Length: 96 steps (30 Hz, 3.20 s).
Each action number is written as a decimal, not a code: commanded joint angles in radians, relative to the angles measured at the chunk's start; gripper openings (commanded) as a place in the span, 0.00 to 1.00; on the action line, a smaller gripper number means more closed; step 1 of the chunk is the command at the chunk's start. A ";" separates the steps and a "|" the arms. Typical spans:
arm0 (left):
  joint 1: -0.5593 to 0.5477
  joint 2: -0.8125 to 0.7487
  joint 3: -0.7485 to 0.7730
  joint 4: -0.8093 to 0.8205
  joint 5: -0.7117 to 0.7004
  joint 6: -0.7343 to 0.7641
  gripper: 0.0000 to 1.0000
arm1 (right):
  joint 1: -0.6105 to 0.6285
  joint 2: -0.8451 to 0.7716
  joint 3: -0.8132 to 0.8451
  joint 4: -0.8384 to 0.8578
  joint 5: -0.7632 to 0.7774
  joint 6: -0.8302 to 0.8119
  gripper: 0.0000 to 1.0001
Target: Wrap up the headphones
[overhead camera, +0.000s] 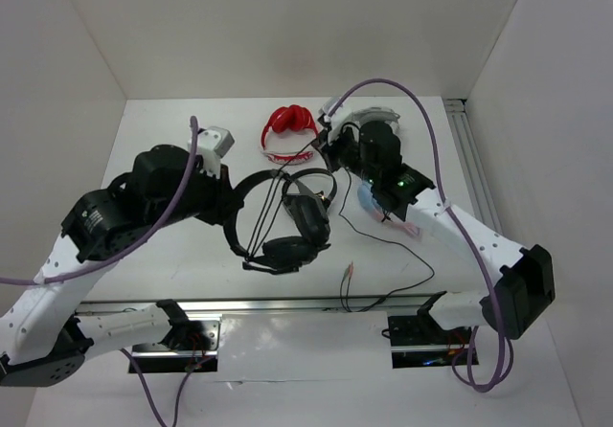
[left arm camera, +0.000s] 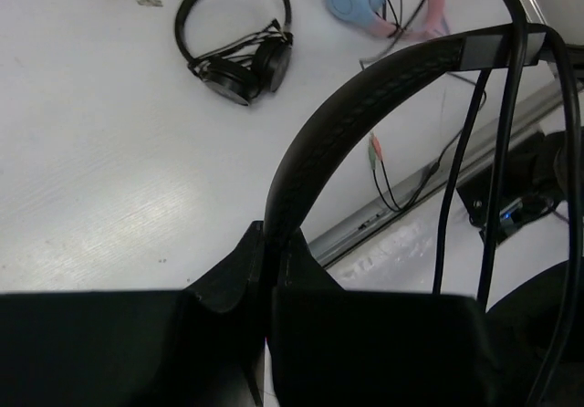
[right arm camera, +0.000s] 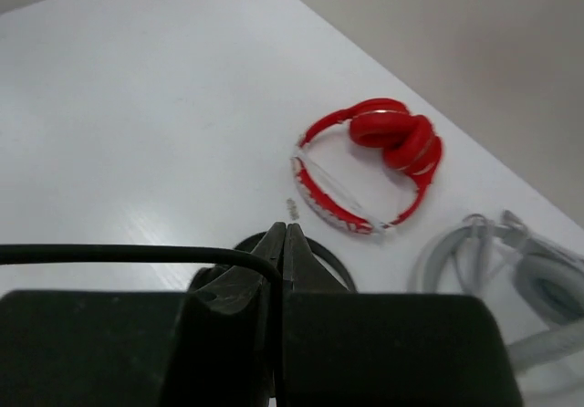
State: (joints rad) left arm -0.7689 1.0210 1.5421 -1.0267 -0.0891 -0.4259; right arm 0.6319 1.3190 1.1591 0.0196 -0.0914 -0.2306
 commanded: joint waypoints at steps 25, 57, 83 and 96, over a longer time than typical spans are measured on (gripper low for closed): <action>0.124 0.292 0.504 0.086 -0.505 -0.587 0.00 | 0.239 -0.044 -0.568 1.126 -0.622 0.761 0.15; 0.467 0.573 0.256 -0.013 -0.655 -0.380 0.00 | 0.477 -0.296 -0.210 -0.012 -0.206 0.357 0.00; 0.114 0.105 -0.249 0.065 -0.123 0.021 0.00 | 0.367 -0.090 0.257 -0.253 0.839 -0.239 0.00; 0.006 -0.078 -0.016 0.010 0.226 0.076 0.00 | 0.055 -0.027 0.116 -0.106 0.251 -0.049 0.00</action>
State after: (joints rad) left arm -0.7460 0.9916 1.4425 -0.9451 -0.0223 -0.4160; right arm 0.7258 1.2556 1.2648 -0.2089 0.2623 -0.3393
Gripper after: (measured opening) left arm 0.113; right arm 0.034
